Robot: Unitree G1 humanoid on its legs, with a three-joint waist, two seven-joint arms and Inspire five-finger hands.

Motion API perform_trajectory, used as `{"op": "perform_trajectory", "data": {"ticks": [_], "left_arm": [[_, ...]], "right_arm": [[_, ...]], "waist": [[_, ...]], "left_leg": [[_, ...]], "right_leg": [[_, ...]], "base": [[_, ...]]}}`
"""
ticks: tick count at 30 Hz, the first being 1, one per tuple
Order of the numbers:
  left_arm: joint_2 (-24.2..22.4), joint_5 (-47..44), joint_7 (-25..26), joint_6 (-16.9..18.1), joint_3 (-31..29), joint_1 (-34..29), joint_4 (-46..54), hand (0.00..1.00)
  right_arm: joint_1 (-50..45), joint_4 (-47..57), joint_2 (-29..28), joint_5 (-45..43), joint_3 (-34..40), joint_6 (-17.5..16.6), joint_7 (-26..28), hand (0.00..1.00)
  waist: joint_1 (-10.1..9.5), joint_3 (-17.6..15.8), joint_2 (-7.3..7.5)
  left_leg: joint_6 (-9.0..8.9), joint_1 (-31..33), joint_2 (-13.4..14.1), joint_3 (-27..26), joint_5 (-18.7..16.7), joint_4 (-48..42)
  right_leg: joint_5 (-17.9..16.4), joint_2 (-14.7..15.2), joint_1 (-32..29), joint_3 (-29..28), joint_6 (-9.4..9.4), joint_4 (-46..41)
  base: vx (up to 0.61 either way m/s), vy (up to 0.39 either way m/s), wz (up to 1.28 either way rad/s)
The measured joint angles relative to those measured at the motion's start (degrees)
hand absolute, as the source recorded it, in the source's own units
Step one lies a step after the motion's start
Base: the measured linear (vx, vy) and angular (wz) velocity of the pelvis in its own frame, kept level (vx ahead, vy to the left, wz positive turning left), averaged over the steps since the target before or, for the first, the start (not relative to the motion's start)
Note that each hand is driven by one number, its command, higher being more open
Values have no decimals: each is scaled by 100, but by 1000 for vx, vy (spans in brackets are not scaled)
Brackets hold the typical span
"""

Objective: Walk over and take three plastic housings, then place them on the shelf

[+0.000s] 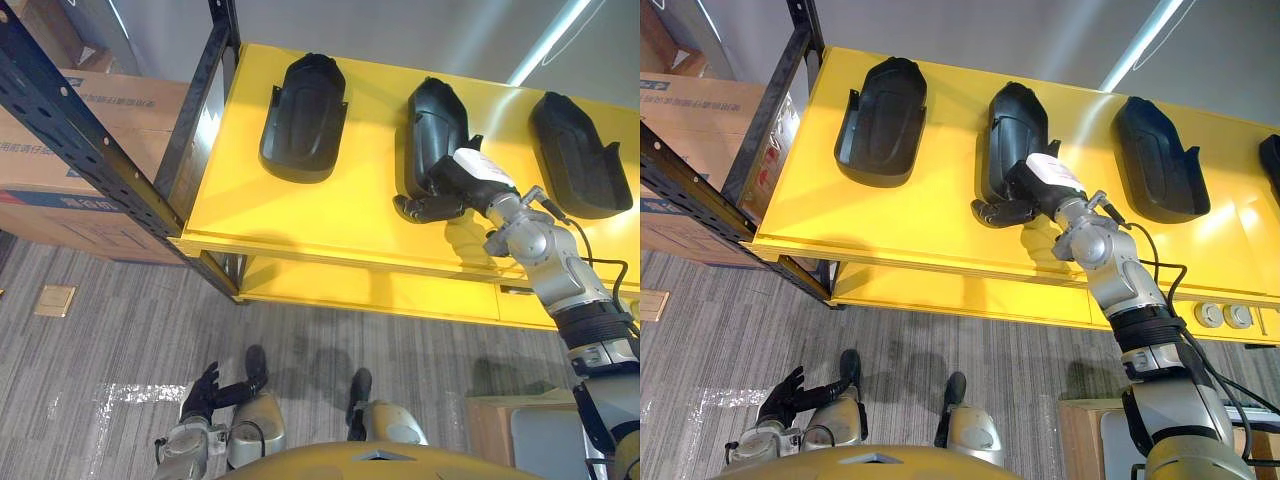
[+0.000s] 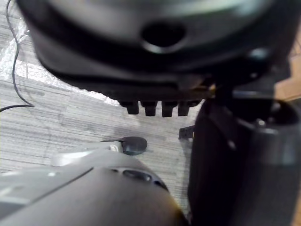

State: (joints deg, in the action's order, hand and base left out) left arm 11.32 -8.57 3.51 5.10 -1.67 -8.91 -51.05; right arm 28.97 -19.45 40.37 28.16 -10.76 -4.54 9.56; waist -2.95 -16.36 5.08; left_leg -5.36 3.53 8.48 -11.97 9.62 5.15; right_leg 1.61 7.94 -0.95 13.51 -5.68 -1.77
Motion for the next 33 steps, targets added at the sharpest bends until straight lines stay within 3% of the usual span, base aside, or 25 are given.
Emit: {"op": "perform_trajectory", "data": {"ticks": [33], "left_arm": [[-20, 1, 5, 7, -103, 1, -13, 100]], "right_arm": [[343, -694, 0, 81, -52, -133, -385, 0]], "waist": [[3, -4, 52]], "left_leg": [[8, 24, -3, 25, 5, 1]], "right_leg": [[-9, 1, -10, 16, 15, 9]], "base": [[0, 0, 0]]}}
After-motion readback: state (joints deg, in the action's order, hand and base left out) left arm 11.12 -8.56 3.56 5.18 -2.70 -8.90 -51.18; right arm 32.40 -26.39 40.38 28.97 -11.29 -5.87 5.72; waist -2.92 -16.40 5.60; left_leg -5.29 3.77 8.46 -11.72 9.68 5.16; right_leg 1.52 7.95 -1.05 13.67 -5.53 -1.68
